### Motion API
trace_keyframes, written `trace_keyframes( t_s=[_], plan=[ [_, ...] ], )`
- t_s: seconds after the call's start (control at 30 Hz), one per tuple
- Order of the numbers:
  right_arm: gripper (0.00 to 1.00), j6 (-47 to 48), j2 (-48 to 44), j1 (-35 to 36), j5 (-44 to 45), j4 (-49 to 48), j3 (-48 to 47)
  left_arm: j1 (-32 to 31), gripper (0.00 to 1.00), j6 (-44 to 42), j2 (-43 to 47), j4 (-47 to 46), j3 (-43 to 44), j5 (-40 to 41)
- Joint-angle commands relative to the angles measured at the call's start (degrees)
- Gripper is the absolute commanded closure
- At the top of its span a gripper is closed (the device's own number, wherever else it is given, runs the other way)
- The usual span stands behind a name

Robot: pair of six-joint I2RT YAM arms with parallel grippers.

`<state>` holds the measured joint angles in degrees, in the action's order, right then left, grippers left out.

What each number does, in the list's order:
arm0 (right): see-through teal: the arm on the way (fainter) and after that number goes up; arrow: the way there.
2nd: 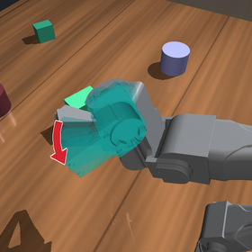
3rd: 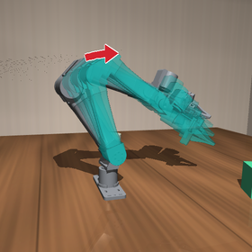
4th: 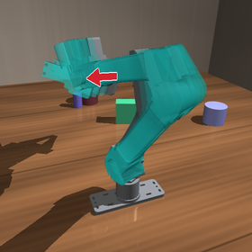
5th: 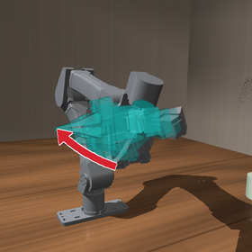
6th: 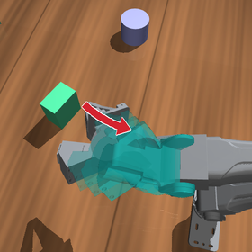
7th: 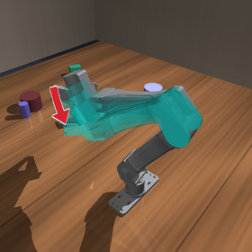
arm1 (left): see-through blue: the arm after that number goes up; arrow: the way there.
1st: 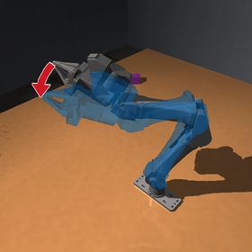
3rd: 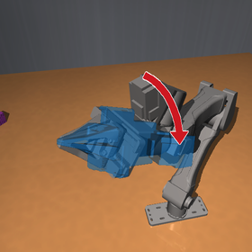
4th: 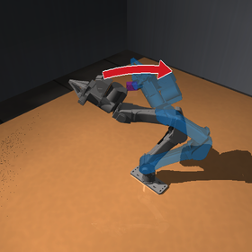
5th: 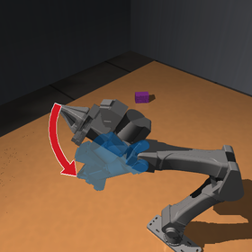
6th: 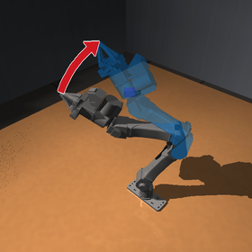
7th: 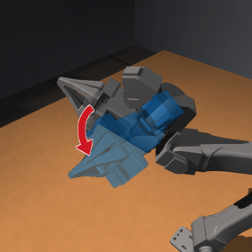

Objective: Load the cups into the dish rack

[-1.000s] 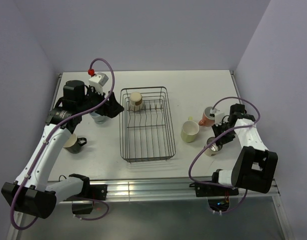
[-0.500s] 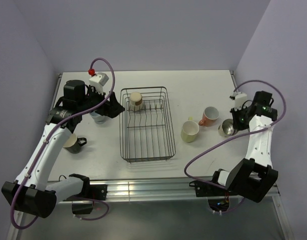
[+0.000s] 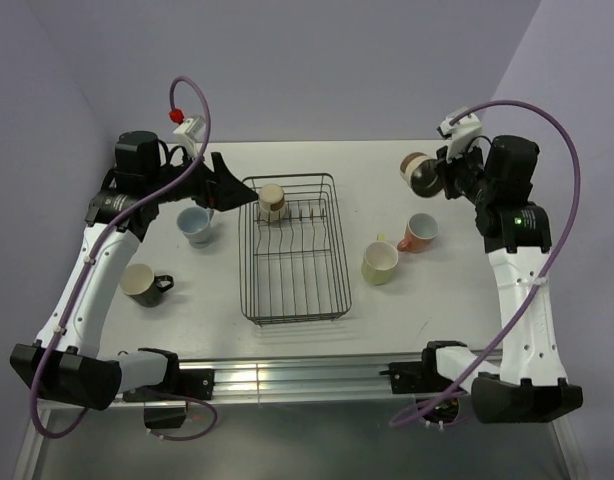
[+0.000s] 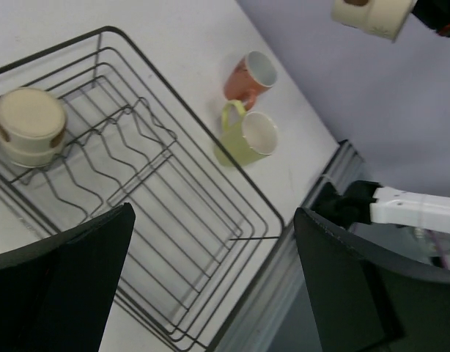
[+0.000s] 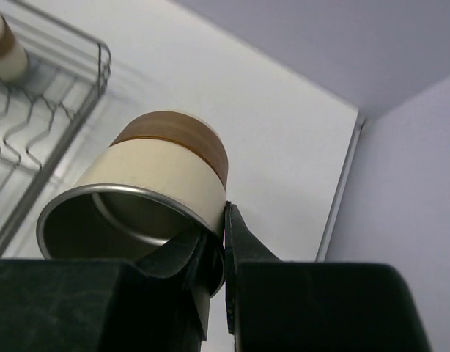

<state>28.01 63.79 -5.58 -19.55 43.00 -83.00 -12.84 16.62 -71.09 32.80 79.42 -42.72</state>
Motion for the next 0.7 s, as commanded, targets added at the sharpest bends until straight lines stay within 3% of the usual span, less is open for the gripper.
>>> trace_keyframes(
  t_s=[0.0,0.33,0.67],
  plan=[
    [1.0,-5.85,-5.94,6.61,8.0,-18.89,3.78,1.76,0.01,8.85,-0.98,-6.68,1.27,-11.93],
    [1.0,0.89,-9.47,23.75,29.28,-52.9,17.33,1.77,0.01,18.0,-2.74,-16.79,-1.37,-19.94],
    [1.0,26.9,-10.44,40.02,26.77,-102.97,39.13,1.33,0.01,22.66,-5.28,-23.56,1.26,-21.18]
  ],
)
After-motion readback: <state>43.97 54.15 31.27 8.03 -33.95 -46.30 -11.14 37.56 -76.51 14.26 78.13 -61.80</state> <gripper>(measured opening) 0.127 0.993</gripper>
